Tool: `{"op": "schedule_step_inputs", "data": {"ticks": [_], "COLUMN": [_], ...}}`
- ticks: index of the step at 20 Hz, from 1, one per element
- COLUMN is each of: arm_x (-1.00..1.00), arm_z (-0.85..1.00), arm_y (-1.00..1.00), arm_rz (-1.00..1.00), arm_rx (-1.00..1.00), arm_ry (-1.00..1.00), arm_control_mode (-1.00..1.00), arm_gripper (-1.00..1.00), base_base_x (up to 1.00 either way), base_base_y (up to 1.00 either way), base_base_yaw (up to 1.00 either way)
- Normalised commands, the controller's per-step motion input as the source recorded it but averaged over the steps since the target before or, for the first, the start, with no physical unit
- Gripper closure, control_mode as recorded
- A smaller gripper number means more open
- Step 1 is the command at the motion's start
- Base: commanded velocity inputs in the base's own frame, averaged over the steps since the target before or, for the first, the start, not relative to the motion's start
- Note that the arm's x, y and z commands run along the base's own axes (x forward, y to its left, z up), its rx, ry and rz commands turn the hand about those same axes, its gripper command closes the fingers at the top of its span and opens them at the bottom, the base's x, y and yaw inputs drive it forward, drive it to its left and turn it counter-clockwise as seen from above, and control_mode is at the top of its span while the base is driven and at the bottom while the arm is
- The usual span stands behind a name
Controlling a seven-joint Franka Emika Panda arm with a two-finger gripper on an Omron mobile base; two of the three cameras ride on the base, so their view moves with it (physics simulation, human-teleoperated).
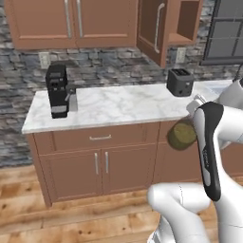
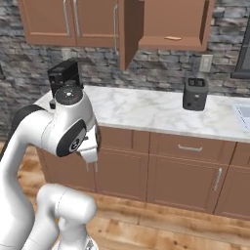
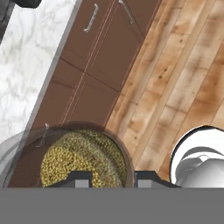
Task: Pick the jar and jar from the dining table and place them in the open cabinet. Close the cabinet after placing the objects.
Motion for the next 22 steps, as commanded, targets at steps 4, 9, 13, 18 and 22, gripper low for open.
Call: {"op": "schedule_step_inputs", "data": {"ticks": [4, 9, 13, 18, 22], "arm_x": [0.00, 0.00, 0.00, 0.00, 0.00], "arm_z": [0.00, 0.00, 0.00, 0.00, 0.00], "arm_y": [0.00, 0.00, 0.00, 0.00, 0.00], "arm_rz": [0.00, 0.00, 0.00, 0.00, 0.00], "arm_rx": [0.00, 0.00, 0.00, 0.00, 0.00], "arm_ry": [0.00, 0.00, 0.00, 0.00, 0.00], "arm_control_mode": [1.00, 1.00, 1.00, 1.00, 1.00], "arm_gripper": [1.00, 1.00, 1.00, 1.00, 1.00], "base_base_x": [0.36, 0.39, 0.47, 0.50, 0.52], "base_base_y": [-0.47, -0.46, -0.39, -0.35, -0.31], "base_base_yaw": [-0.10, -0.10, -0.12, -0.10, -0.08]}}
